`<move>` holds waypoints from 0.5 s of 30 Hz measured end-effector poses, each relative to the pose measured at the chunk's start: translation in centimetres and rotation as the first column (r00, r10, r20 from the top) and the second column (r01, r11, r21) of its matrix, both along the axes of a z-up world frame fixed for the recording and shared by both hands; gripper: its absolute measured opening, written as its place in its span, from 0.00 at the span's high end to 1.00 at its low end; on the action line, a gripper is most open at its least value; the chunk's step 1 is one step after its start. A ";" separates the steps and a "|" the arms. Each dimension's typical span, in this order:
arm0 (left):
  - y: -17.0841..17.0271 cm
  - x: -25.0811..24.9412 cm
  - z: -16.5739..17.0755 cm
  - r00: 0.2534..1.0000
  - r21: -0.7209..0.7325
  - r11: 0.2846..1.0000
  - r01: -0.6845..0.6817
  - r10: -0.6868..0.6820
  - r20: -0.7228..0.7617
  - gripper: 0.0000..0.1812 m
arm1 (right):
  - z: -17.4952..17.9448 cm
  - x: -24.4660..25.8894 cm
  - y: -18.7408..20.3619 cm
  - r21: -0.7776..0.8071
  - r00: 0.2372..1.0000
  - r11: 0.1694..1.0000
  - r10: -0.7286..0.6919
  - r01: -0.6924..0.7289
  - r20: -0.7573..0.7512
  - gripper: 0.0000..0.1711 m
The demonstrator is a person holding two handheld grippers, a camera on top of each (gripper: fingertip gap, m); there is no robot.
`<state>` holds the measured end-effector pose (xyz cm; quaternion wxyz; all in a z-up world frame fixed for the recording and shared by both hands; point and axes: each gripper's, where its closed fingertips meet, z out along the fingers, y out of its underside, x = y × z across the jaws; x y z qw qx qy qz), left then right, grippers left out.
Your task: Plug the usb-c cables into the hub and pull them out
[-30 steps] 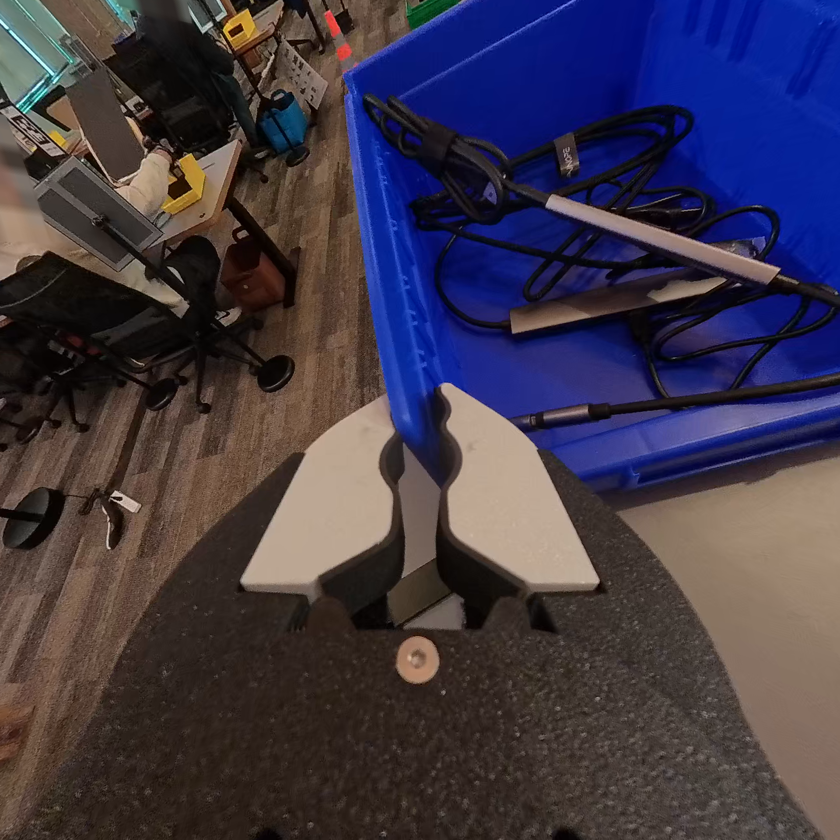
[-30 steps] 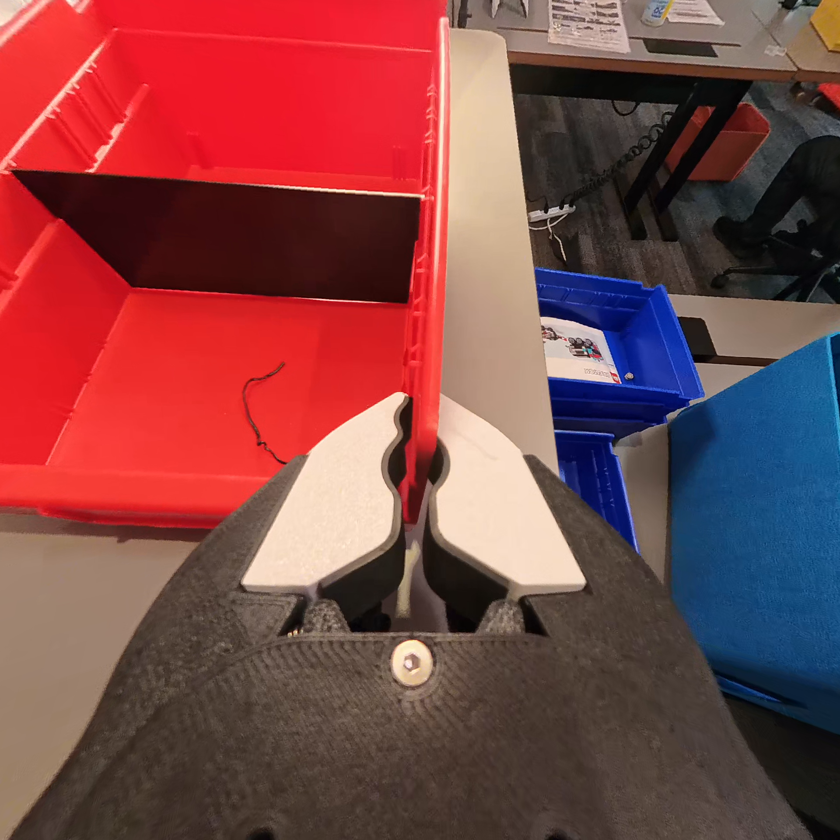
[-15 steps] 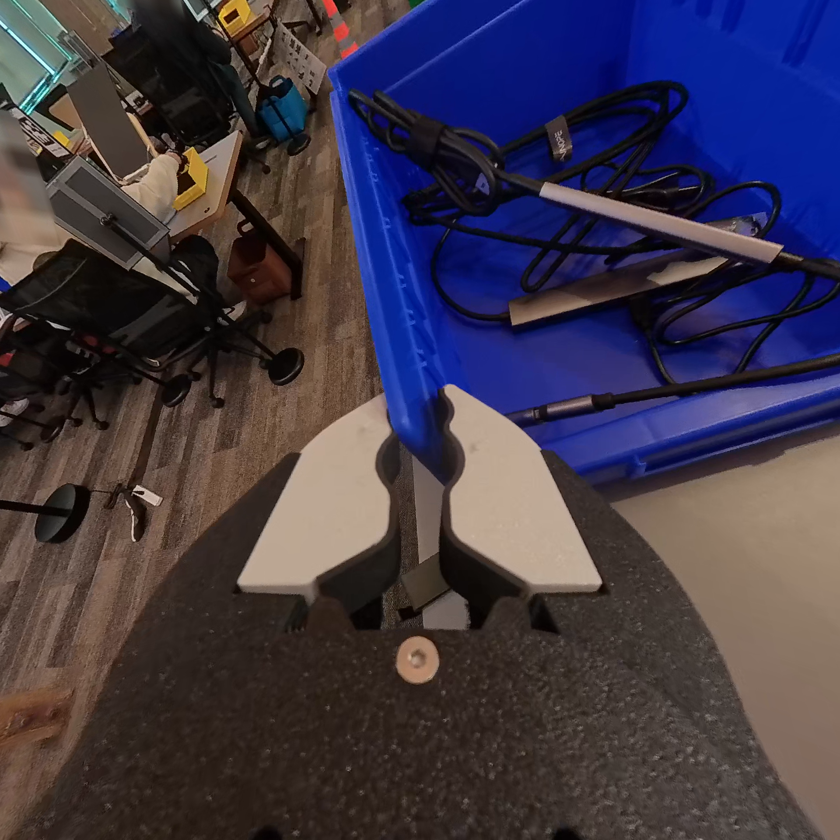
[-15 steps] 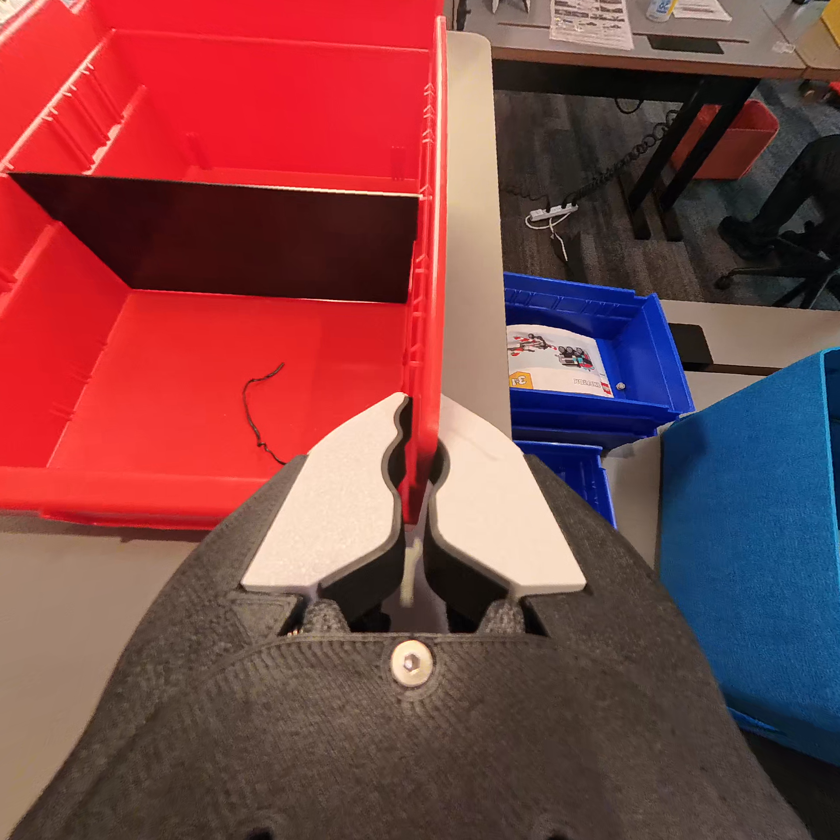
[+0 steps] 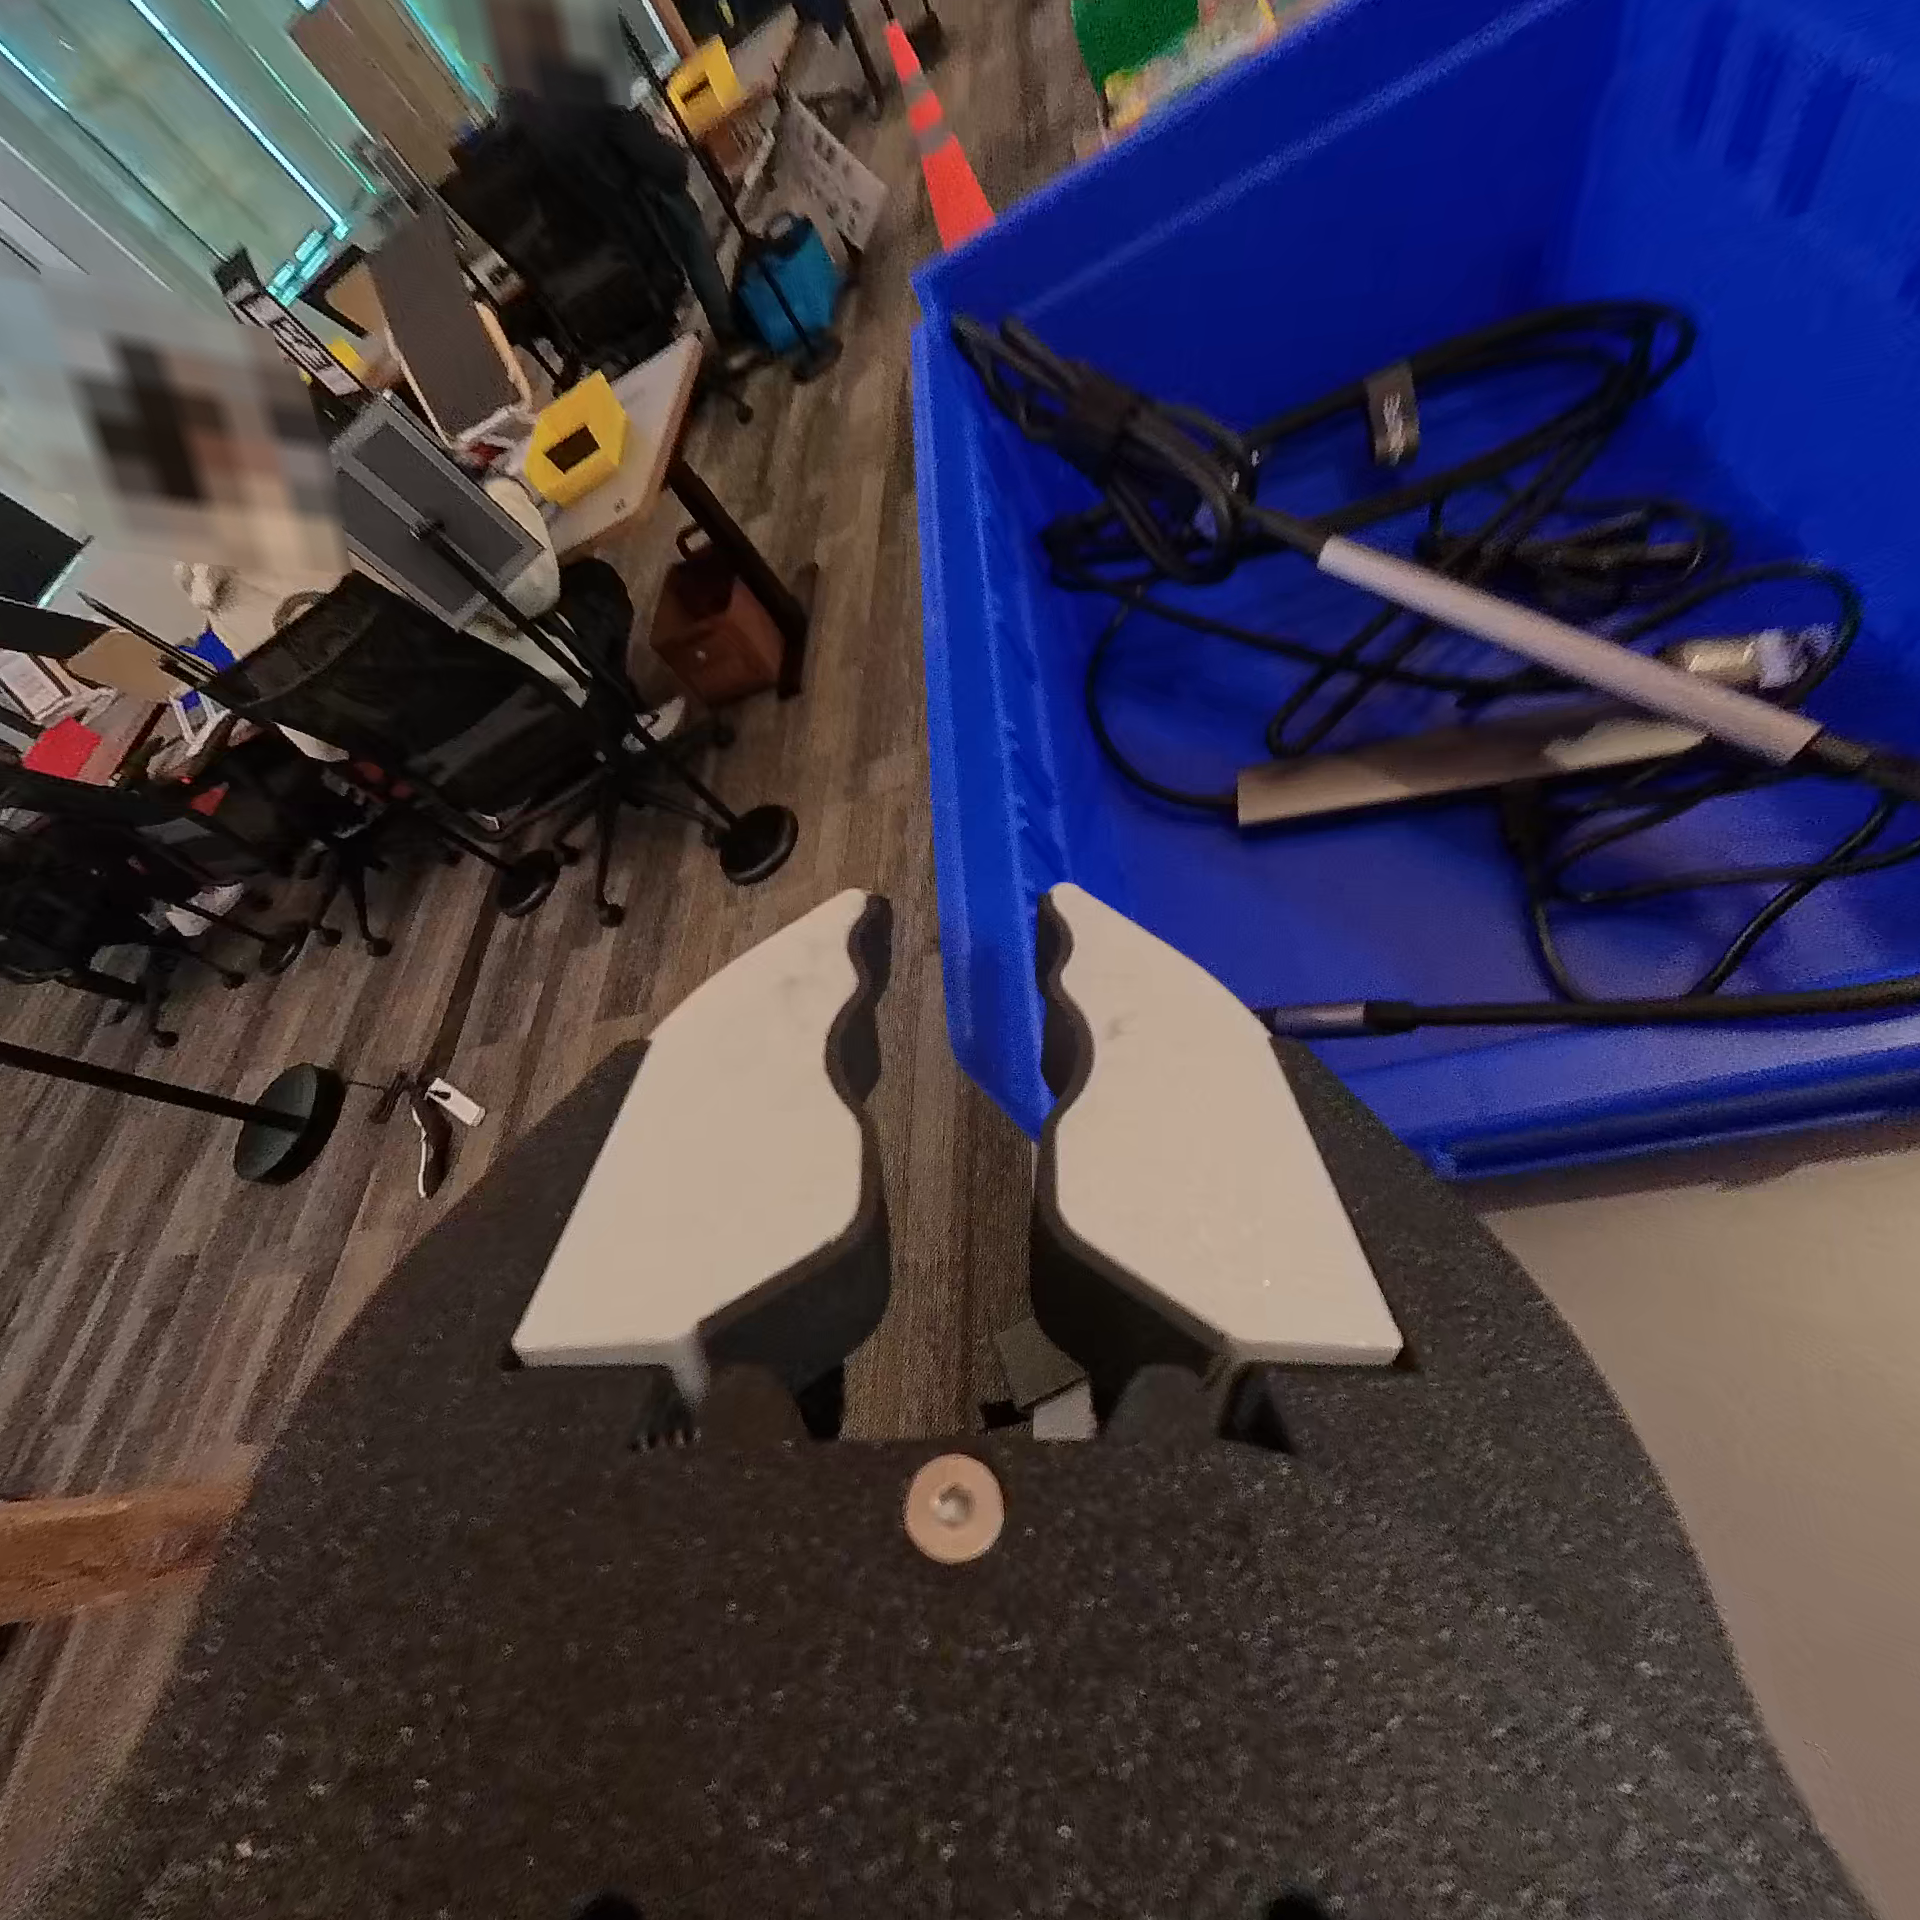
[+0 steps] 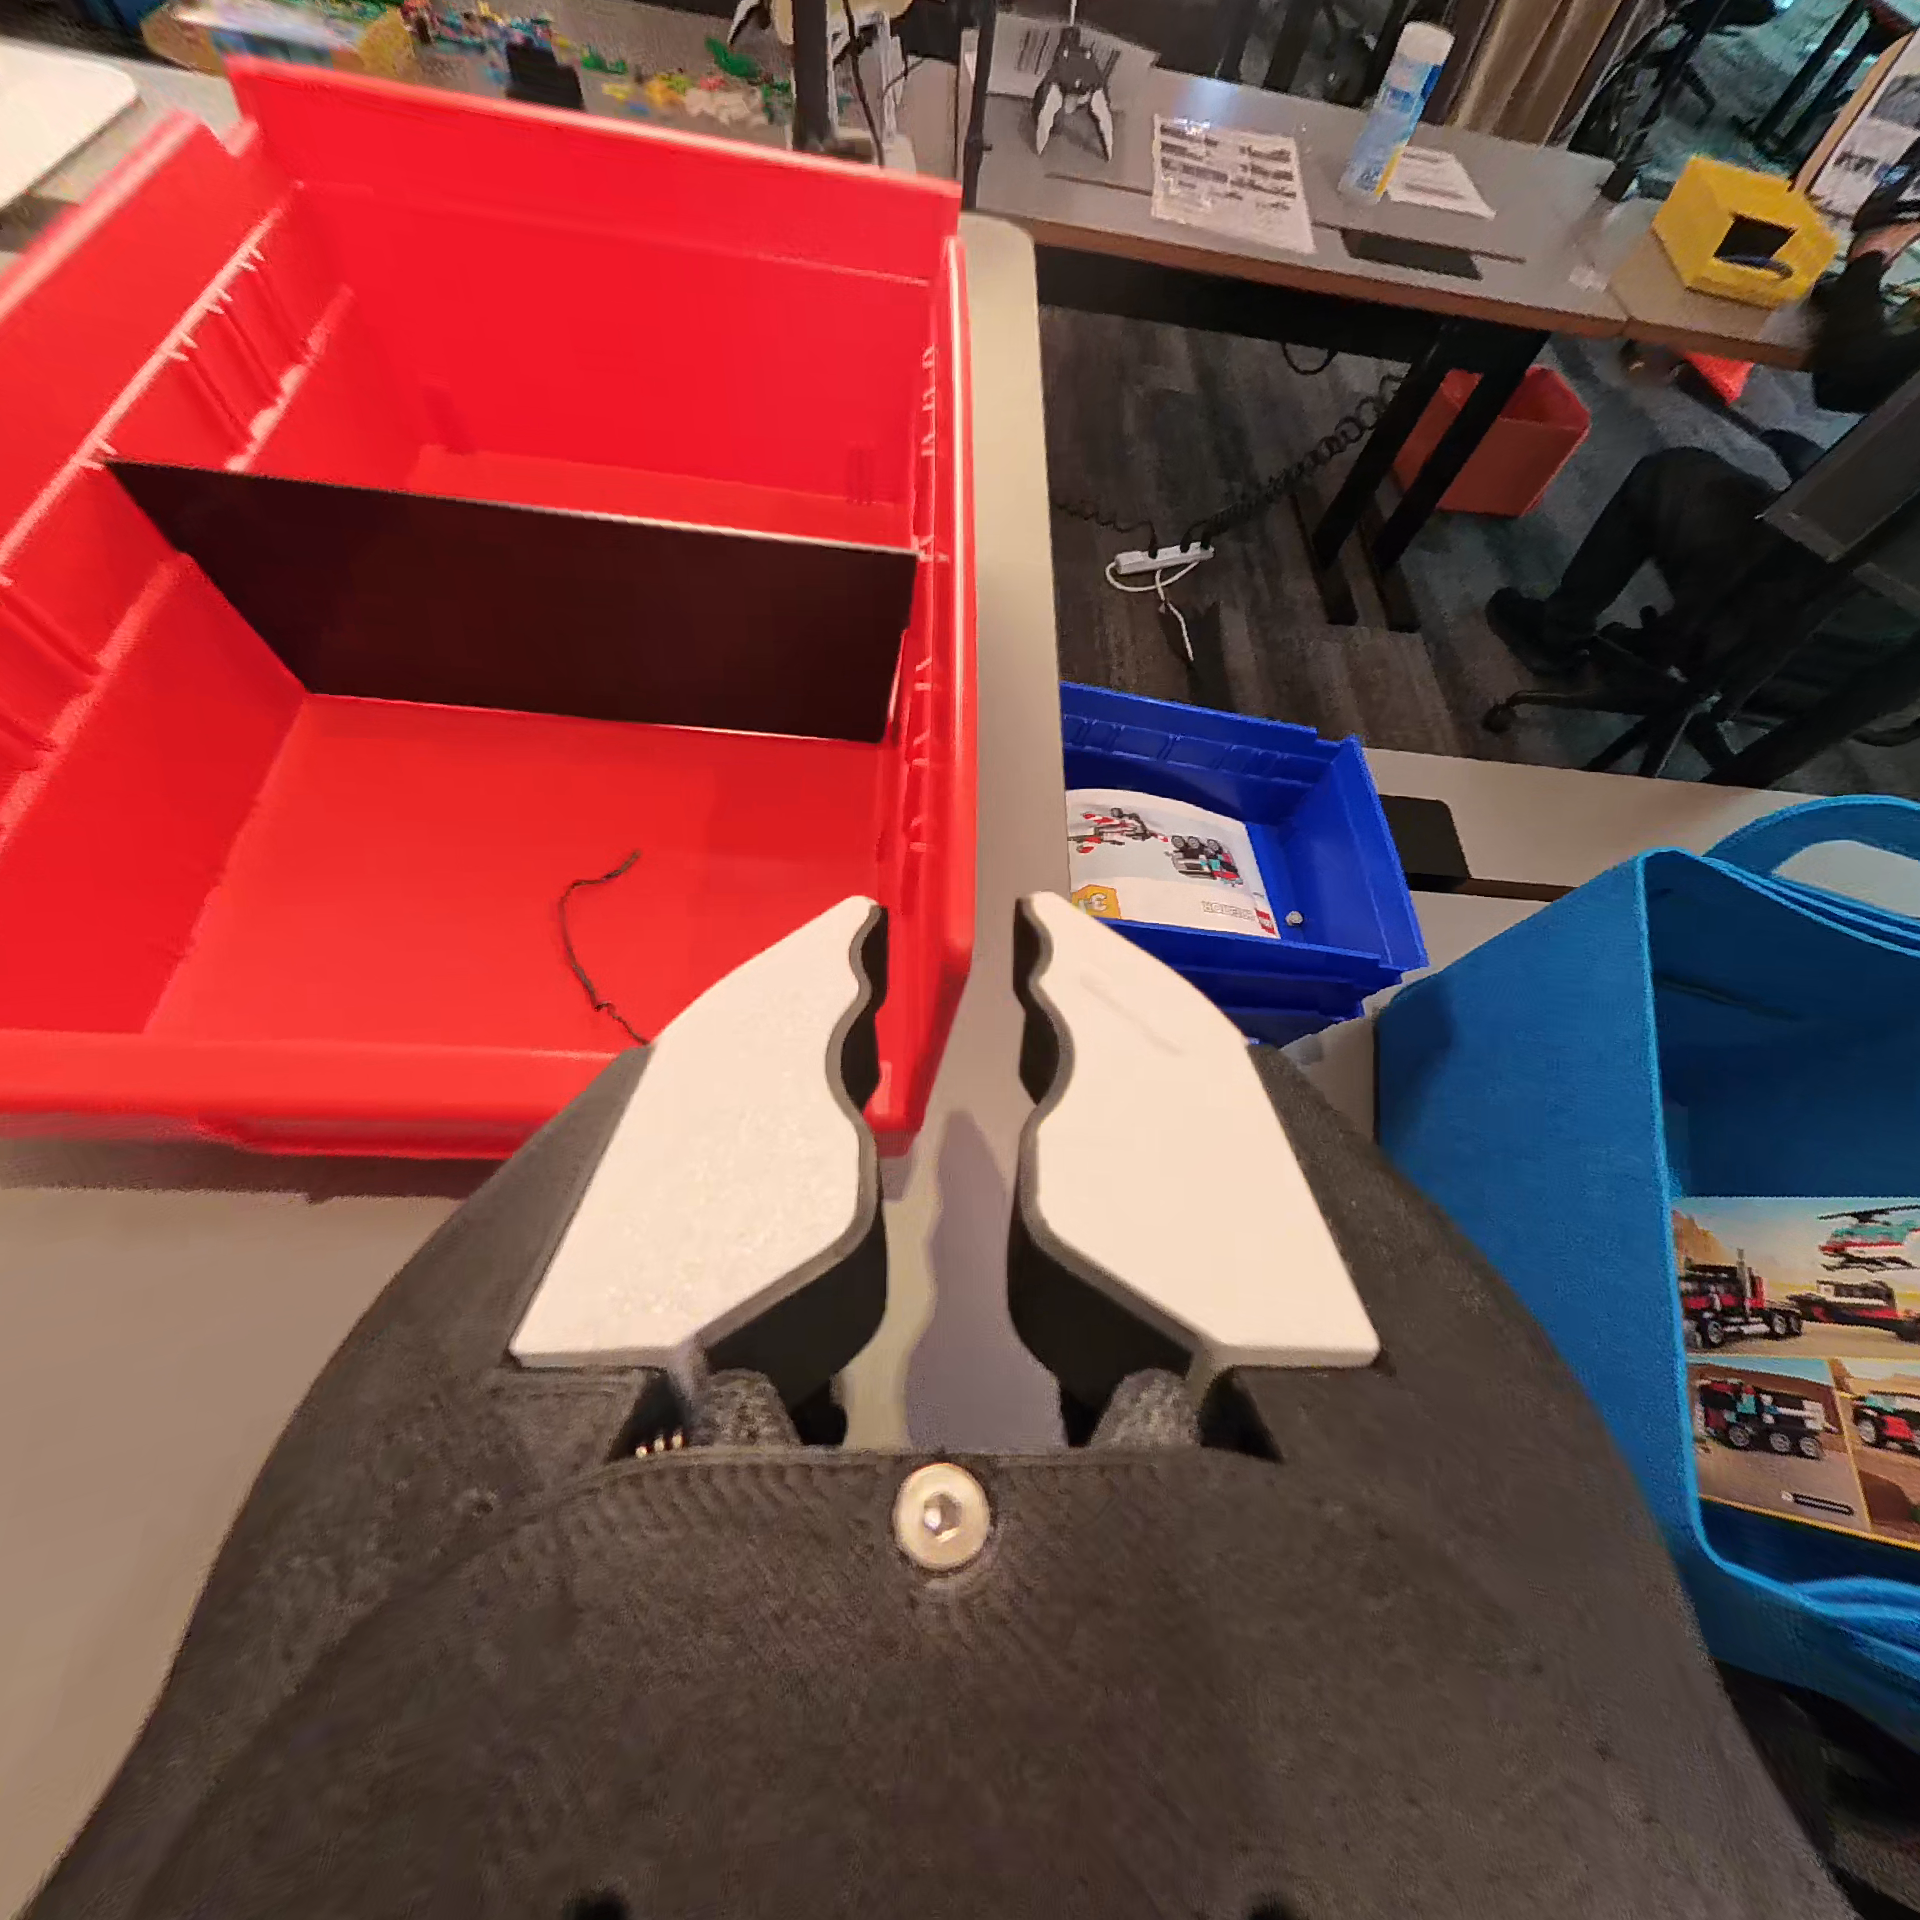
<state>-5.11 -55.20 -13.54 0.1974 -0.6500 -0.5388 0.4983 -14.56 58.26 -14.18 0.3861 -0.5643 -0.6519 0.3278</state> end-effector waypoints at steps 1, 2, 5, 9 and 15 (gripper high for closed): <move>0.3 0.1 0.9 1.000 0.004 1.000 -0.002 0.002 -0.022 0.85 | 0.7 0.7 -0.2 0.005 1.000 1.000 0.000 0.000 -0.003 0.86; 0.8 0.3 1.6 0.999 0.004 1.000 0.003 -0.003 -0.036 0.84 | 1.3 1.4 -0.7 0.017 1.000 1.000 0.012 -0.012 -0.001 0.86; 3.6 0.3 3.1 0.996 -0.005 0.997 0.079 -0.079 -0.038 0.84 | 2.2 3.7 -5.5 0.031 0.988 0.987 0.155 -0.156 0.025 0.86; 8.0 -0.7 2.8 0.978 0.048 0.977 0.207 -0.207 0.007 0.85 | -0.3 6.4 -16.3 -0.009 0.899 0.903 0.428 -0.429 0.094 0.86; 12.4 -4.4 1.8 0.961 0.245 0.931 0.271 -0.278 -0.005 0.86 | -7.5 7.4 -27.5 -0.054 0.788 0.808 0.585 -0.587 0.191 0.85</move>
